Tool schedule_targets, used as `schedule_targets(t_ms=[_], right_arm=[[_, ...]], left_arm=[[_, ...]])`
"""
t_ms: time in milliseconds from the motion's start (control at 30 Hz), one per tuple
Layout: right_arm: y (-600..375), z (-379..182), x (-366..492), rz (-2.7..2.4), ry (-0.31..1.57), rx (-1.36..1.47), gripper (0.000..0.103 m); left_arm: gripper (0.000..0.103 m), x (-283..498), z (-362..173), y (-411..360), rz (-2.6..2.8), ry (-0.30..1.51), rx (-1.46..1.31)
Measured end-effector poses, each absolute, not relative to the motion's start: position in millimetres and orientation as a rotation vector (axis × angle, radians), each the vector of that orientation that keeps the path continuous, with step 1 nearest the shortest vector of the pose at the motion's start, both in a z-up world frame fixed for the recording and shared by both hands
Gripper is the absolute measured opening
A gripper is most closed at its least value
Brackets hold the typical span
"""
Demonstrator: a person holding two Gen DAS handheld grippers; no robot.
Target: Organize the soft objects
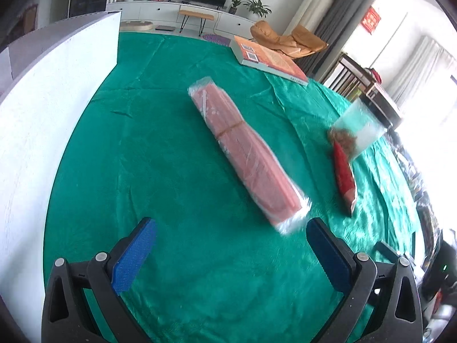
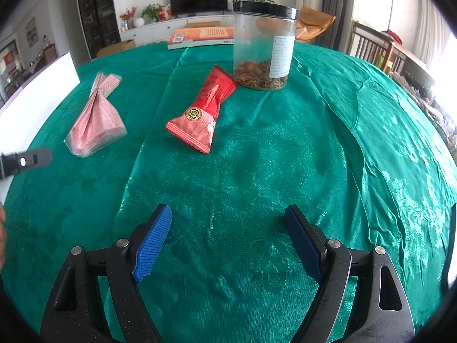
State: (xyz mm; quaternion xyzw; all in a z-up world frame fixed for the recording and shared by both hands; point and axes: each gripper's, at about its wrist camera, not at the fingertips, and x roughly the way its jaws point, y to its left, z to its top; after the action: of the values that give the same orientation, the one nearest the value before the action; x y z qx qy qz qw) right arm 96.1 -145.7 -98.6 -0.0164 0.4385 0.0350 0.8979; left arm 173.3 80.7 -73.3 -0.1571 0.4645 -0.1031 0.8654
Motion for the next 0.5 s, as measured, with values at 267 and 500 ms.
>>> schedule_targets(t_ms=[267, 500], right_arm=[[-150.7, -95.9, 94.9, 0.071, 0.905, 0.008, 0.085], [-174.3, -70.9, 155.9, 0.137, 0.844, 0.326, 0.085]], left_arm=[[0.103, 224.1, -67.1, 60.1, -0.168, 1.012, -0.341], [0.103, 242.6, -65.9, 63.8, -0.078, 1.035, -0.333]])
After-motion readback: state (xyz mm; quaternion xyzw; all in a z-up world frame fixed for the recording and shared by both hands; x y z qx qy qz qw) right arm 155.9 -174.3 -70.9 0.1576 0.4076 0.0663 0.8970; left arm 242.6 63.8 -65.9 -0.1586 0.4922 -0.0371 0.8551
